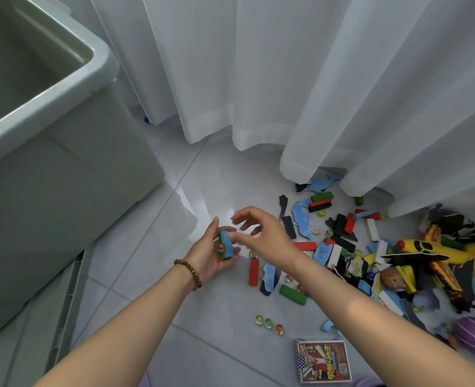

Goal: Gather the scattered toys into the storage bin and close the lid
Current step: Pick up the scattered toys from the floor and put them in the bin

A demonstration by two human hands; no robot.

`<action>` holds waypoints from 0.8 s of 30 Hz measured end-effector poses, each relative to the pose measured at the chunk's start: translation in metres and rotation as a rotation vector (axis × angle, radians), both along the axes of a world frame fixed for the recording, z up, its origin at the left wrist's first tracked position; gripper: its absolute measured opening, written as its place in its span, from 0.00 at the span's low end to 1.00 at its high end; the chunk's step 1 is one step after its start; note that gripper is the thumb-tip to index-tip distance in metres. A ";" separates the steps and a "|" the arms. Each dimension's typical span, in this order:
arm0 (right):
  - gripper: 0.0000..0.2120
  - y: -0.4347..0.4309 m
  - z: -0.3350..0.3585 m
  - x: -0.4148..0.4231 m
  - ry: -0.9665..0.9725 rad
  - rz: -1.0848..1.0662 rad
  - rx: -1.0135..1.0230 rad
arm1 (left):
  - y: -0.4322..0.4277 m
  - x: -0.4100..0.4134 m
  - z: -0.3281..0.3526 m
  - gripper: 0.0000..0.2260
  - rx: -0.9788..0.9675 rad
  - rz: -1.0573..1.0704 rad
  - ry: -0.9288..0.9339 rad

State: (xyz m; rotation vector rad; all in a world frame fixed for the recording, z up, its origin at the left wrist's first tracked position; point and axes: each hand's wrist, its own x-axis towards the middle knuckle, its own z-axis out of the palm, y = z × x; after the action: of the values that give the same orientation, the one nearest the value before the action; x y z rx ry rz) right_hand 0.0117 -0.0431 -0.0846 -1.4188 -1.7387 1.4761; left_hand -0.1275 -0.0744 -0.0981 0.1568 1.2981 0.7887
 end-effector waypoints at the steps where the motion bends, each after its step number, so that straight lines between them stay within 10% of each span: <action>1: 0.11 0.002 -0.004 0.010 -0.037 -0.075 0.031 | 0.002 0.002 0.002 0.18 -0.007 0.015 0.019; 10: 0.12 -0.007 -0.051 0.056 -0.646 -0.069 0.117 | -0.004 0.017 -0.014 0.19 -0.010 -0.064 0.206; 18: 0.12 -0.014 0.001 0.027 -0.046 -0.151 -0.123 | -0.006 0.026 -0.007 0.28 -0.029 -0.057 -0.060; 24: 0.23 -0.024 -0.022 0.062 -0.452 -0.194 -0.173 | -0.006 0.018 -0.011 0.16 0.021 -0.171 0.177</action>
State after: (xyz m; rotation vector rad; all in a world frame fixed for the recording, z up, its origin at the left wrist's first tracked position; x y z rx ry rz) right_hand 0.0738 -0.0673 -0.1070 -2.0784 -1.6837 1.2960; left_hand -0.1097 -0.0805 -0.1088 0.3562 1.4224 0.6533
